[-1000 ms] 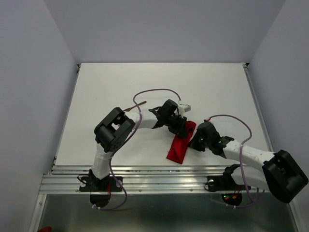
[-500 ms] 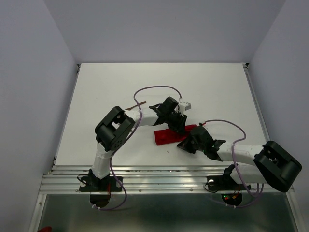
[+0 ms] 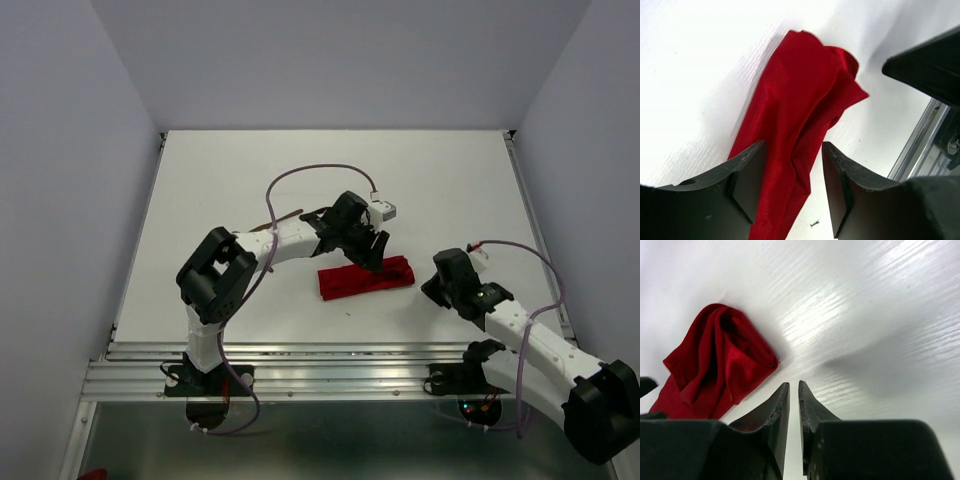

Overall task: Fold the napkin into a case and place the utensils inside
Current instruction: Stuff the top corner of the smaller-rectangle-folded napkin into the folded napkin.

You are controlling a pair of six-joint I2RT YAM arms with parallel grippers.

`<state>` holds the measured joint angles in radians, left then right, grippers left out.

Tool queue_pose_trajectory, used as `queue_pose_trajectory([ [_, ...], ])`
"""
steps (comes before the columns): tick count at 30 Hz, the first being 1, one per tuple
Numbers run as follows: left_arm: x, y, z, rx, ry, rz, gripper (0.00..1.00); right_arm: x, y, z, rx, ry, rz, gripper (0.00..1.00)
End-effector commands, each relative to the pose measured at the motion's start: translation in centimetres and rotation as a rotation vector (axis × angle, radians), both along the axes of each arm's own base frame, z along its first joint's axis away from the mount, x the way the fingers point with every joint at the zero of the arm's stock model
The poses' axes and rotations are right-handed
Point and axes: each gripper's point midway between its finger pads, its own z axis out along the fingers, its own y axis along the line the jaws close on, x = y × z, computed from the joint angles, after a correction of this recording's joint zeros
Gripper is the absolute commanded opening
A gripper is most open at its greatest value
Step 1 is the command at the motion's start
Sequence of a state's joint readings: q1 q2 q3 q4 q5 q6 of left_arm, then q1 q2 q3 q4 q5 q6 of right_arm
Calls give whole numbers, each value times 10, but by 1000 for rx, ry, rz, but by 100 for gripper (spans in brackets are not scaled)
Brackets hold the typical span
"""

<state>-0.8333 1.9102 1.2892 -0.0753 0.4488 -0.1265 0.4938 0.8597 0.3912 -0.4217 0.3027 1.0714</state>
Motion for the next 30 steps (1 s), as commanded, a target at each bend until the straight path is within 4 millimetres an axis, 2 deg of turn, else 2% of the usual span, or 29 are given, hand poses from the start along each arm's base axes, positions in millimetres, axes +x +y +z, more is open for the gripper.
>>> queue_pose_trajectory([
  [1, 2, -8, 41, -49, -129, -40, 60, 13, -18, 15, -98, 17, 12, 19],
  [3, 1, -10, 39, -45, -130, -48, 60, 18, -21, 10, -131, 59, 26, 19],
  [6, -4, -16, 30, -6, -154, -75, 60, 30, -23, 14, -130, 62, 33, 20],
  [9, -4, -21, 19, 81, -217, -61, 60, 40, -17, 14, -79, 48, 58, 20],
  [12, 1, -24, 15, 111, -252, -70, 63, 44, -2, 9, -21, 55, 102, 20],
  [14, 5, -25, 14, 120, -263, -57, 65, 45, 4, 6, 4, 63, 116, 20],
  [21, 9, -27, 10, 135, -284, -64, 66, 45, 4, 4, 9, 62, 116, 21],
  [30, -2, -46, 14, 84, -266, -99, 65, 45, 5, 7, 17, 53, 115, 21],
])
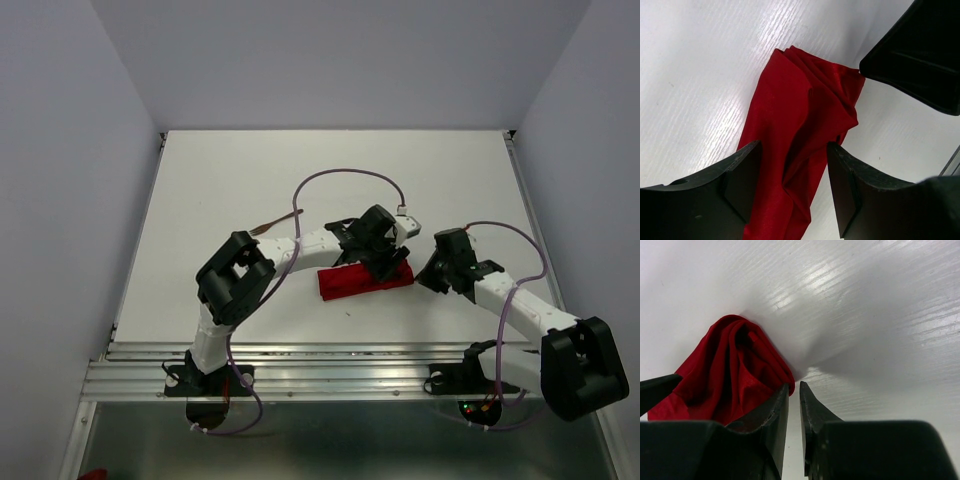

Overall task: Fold the napkin into a case and place the utensils inside
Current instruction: Stuff the top corner of the smaller-rectangle-folded napkin into the folded napkin.

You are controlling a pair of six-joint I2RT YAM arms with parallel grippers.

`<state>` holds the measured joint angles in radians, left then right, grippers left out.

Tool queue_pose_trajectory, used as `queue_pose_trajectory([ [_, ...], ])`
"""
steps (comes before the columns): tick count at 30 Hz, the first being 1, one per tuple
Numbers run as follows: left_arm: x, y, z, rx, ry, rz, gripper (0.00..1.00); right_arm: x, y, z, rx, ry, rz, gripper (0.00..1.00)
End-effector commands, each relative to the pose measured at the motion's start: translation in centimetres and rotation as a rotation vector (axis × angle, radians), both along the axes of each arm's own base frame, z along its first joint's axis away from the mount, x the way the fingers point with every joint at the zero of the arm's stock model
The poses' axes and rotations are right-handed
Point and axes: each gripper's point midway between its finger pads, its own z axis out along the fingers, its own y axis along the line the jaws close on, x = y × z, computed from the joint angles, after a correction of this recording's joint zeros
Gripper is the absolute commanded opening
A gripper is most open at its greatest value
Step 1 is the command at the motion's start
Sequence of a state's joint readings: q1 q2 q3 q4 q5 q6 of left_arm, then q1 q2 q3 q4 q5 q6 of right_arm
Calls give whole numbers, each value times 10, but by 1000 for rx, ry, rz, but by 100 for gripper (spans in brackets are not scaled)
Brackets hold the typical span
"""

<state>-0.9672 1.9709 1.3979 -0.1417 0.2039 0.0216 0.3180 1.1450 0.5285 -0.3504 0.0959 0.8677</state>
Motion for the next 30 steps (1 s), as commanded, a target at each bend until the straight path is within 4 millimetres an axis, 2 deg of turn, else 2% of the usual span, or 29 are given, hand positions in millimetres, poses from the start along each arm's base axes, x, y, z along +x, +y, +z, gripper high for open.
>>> queue_pose_trajectory([
  [1, 0, -24, 25, -80, -27, -37, 65, 13, 4, 17, 23, -71, 5, 21],
  [6, -5, -31, 26, -106, -7, -52, 63, 10, 1, 18, 17, -70, -3, 21],
  [9, -6, -34, 26, -118, 0, -64, 58, 7, -3, 18, 2, -65, -19, 21],
  [10, -7, -35, 26, -123, 1, -68, 49, 6, -6, 18, -10, -65, -28, 21],
  [13, -8, -38, 27, -139, 23, -52, 33, 1, -14, 18, -47, -63, -39, 21],
  [14, -9, -40, 27, -144, 32, -50, 19, -2, -17, 17, -58, -55, -41, 20],
  [17, -7, -42, 29, -149, 42, -28, 3, -7, -12, 14, -31, -46, -23, 18],
  [19, -8, -41, 29, -149, 56, -25, 0, -8, -8, 16, -4, -64, -12, 15],
  [30, -11, -41, 38, -216, 183, 31, 0, -10, 7, 3, 68, -58, 20, 13],
])
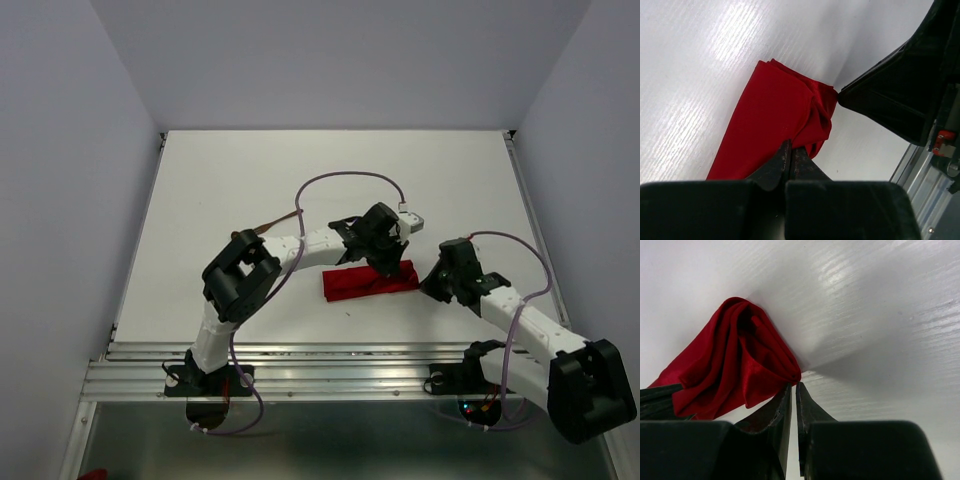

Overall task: Fold the napkin into a case and place the utensils inside
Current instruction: Stuff the top corner of the smaller-rectangle-folded napkin into the folded napkin.

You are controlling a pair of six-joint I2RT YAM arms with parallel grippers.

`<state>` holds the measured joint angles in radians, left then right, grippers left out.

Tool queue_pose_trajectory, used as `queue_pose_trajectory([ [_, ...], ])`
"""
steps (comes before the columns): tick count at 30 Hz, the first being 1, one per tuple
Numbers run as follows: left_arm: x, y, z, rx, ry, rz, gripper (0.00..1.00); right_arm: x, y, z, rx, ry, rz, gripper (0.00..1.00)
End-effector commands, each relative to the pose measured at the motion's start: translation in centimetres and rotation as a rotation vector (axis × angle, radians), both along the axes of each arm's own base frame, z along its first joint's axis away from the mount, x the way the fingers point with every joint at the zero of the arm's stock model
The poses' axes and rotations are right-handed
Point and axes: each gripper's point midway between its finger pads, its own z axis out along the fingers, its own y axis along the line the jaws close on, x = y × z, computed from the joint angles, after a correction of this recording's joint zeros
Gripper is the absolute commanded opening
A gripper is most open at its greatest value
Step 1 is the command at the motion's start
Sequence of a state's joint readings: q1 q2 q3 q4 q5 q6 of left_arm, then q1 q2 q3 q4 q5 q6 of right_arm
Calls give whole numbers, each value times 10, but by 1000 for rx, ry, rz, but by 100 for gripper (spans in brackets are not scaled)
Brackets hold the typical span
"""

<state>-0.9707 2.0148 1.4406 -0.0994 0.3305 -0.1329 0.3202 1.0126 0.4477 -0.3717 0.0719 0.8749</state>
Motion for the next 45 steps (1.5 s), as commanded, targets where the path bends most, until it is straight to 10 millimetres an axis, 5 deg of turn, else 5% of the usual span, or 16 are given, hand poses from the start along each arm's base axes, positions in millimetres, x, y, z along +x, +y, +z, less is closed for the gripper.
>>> queue_pose_trajectory([
  [1, 3, -14, 34, -120, 48, 13, 0, 11, 9, 2, 33, -34, 10, 13],
  [11, 6, -6, 20, -161, 165, 85, 0, 37, -7, -2, -98, -41, -22, 14],
  [18, 12, -7, 10, -186, 213, 119, 0, 35, -5, 9, -82, -66, -10, 15],
  [26, 18, -7, 10, -211, 244, 169, 0, 34, -10, 44, -95, -131, -3, 28],
  [34, 19, -6, 10, -210, 248, 185, 0, 40, 12, 38, -144, -91, 101, 38],
  [40, 18, -6, 9, -206, 252, 181, 0, 41, 17, 29, -182, -62, 115, 33],
  [45, 16, -5, 10, -203, 253, 171, 0, 43, 8, 28, -207, -70, 61, 18],
])
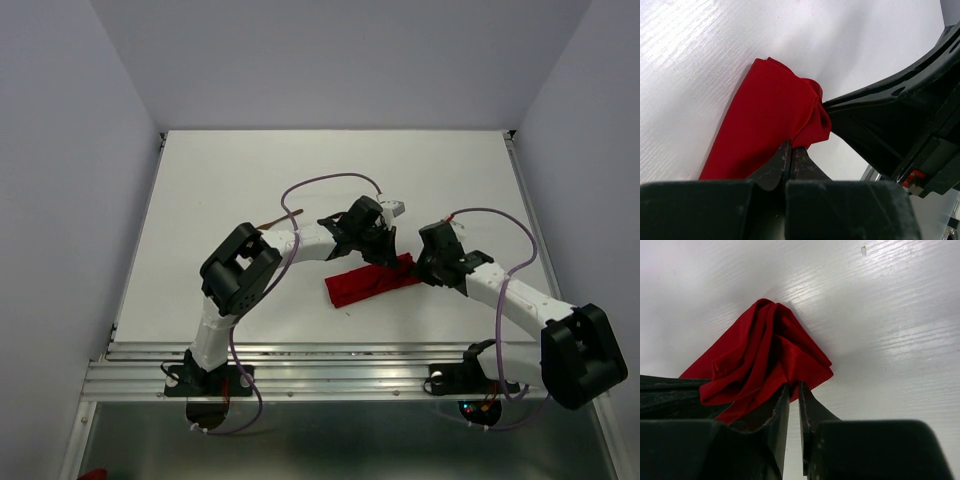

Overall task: Fold the napkin into a case and place the utensils inside
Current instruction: Stuff the top corner of the smaller-rectangle-folded napkin into the folded napkin.

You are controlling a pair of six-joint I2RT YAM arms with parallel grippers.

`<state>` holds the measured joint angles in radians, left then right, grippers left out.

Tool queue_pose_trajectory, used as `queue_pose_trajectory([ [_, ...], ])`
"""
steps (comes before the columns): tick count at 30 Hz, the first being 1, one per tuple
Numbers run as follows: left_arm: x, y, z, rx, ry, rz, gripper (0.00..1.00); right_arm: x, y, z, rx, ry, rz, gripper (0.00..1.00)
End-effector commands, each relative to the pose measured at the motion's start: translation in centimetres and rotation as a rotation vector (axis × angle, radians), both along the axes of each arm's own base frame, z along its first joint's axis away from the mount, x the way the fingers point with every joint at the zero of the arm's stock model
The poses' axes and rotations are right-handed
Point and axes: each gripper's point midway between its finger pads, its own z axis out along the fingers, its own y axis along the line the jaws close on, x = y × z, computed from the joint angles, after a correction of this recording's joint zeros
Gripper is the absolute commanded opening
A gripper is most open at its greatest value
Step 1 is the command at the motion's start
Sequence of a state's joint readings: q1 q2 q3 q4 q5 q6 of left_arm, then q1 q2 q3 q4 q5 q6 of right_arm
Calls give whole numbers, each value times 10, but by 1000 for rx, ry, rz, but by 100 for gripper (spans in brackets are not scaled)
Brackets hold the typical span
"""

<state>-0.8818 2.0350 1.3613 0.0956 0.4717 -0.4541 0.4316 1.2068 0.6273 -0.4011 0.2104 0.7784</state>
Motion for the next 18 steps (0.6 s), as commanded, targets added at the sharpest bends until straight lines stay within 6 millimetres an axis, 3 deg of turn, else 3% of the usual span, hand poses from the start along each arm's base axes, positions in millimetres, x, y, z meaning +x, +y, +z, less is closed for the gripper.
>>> queue_pose_trajectory([
  [1, 1, -1, 7, -24, -16, -12, 0, 14, -6, 18, -24, -74, -46, 17],
  [11, -3, 1, 2, -19, -4, -23, 0, 18, -3, 16, -19, -67, -51, 1],
  [16, -9, 3, -3, -6, 4, -66, 0, 18, 2, 21, 19, -99, -39, 1],
  [18, -8, 6, 5, -9, -24, -58, 14, 16, 1, 18, 17, -89, -41, 1],
])
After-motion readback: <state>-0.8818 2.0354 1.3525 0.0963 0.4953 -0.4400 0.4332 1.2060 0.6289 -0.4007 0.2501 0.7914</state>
